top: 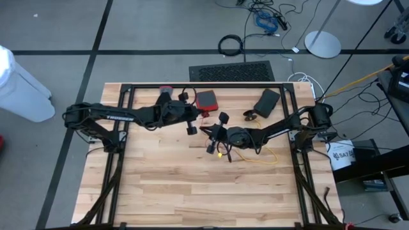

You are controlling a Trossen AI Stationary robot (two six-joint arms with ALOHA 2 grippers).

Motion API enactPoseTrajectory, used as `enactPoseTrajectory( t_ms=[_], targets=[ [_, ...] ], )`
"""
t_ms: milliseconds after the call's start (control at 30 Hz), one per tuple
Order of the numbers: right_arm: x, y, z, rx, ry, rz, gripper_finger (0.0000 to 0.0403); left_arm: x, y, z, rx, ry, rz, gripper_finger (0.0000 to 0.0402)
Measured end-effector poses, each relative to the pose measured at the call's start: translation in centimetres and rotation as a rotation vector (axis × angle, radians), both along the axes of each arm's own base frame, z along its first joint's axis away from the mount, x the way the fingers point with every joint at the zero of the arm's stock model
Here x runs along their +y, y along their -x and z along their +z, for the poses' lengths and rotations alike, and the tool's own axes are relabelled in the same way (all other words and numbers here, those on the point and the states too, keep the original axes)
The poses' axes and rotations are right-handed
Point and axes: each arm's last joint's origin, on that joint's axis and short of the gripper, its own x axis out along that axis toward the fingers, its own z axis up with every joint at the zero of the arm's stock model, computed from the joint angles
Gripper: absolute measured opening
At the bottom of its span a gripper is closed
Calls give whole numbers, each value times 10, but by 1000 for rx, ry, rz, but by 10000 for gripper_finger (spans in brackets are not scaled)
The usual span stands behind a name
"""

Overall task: Coil cords
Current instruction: Uncoil the red wire from the spool

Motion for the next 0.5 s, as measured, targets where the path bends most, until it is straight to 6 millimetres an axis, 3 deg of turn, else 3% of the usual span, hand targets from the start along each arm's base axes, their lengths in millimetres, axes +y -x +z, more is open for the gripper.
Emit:
enactPoseTrajectory(
  t_ms=[300,500],
  targets=[
    [-5,3,-13,104,-72,-44,0,0,5,-10,103,27,22,0],
    [-6,8,-25,194,-177,-72,0,2,-4,-39,208,71,53,0]
  ],
)
